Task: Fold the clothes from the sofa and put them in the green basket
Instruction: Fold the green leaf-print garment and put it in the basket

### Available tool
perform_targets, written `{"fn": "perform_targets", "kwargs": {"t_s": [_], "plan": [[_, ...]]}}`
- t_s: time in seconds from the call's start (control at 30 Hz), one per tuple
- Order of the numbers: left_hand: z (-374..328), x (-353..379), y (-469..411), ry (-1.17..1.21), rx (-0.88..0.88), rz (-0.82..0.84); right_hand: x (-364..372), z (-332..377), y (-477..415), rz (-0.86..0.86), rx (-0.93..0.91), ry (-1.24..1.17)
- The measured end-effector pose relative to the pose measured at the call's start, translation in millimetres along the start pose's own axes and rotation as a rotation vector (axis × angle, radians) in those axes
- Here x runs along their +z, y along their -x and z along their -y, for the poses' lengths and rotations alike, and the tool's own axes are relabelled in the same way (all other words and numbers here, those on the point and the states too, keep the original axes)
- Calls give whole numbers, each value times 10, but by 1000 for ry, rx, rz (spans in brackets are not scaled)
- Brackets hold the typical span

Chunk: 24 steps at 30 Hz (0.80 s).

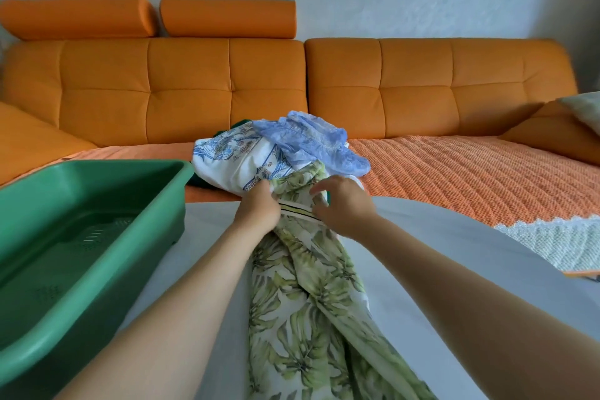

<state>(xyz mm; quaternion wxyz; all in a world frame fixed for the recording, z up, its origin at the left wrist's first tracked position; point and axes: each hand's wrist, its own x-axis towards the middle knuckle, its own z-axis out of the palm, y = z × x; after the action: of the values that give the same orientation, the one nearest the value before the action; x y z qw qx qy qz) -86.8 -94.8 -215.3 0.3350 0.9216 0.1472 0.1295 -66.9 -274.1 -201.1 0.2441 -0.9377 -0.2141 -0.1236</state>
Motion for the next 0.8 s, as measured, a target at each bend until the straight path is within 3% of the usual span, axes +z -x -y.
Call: {"fn": "perform_targets", "kwargs": {"t_s": [0.13, 0.17, 0.23, 0.27, 0.33, 0.47, 0.6, 0.7, 0.8], "plan": [[85, 14, 65, -343, -27, -79, 239, -25, -3, 265, -130, 187], [96, 15, 71, -377, 54, -183, 280, -25, -34, 305, -135, 198], [70, 23, 60, -290, 376, -337, 340, -22, -121, 363, -131, 191], [35, 28, 42, -211, 515, -307, 355, -15, -163, 382, -129, 178], [-7, 67, 5, -117, 629, -132, 386, -15, -235, 382, -139, 165], [270, 247, -59, -346, 403, 230, 448, -106, -286, 419, -111, 214], [502, 210, -127, -478, 206, 388, 467, -197, -313, 419, -137, 285], [467, 172, -169, -543, 131, 391, 488, -205, -390, 423, -180, 341], [347, 177, -175, -650, 213, 170, 550, -194, -476, 488, -126, 359]]}}
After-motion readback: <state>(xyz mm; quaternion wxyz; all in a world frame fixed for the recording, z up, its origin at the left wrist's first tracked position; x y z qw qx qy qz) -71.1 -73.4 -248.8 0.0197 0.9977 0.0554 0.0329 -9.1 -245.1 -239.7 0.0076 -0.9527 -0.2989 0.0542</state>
